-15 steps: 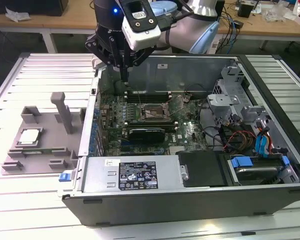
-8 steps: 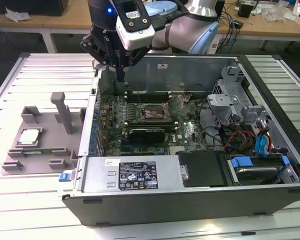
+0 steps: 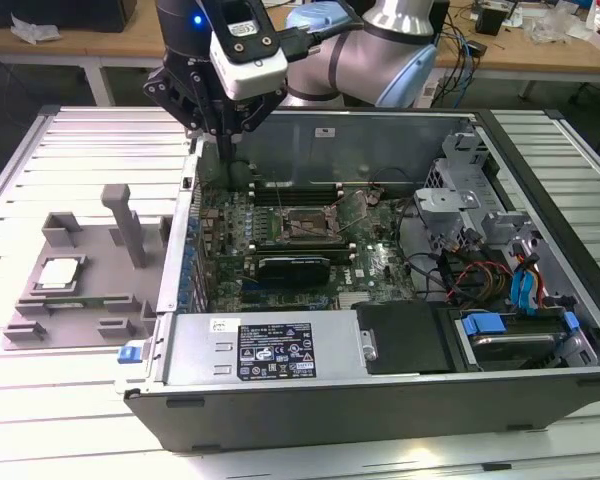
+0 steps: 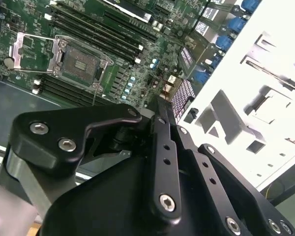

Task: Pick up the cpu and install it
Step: 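Reach for the cpu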

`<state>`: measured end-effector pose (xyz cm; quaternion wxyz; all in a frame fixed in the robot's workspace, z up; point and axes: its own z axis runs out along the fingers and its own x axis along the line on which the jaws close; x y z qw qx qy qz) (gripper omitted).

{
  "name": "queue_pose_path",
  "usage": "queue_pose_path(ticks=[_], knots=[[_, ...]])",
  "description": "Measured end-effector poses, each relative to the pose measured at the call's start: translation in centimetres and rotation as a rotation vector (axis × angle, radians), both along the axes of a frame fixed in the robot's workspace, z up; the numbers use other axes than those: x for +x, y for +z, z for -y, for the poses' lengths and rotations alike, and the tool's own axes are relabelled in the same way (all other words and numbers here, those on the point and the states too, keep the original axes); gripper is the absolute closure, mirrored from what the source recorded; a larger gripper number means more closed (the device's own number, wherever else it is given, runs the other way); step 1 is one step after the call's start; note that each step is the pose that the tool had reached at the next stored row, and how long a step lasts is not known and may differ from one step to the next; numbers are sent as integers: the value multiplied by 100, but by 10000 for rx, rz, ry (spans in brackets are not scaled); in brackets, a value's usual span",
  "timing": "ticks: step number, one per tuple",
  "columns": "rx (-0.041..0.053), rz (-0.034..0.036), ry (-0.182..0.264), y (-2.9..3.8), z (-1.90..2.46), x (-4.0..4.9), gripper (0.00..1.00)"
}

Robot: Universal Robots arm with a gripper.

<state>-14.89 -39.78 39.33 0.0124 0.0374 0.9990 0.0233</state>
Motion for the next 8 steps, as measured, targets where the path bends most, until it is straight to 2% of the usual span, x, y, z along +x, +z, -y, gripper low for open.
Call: queue_pose_path(ticks=[8], knots=[[0,1,0,0,-1,-106,89]])
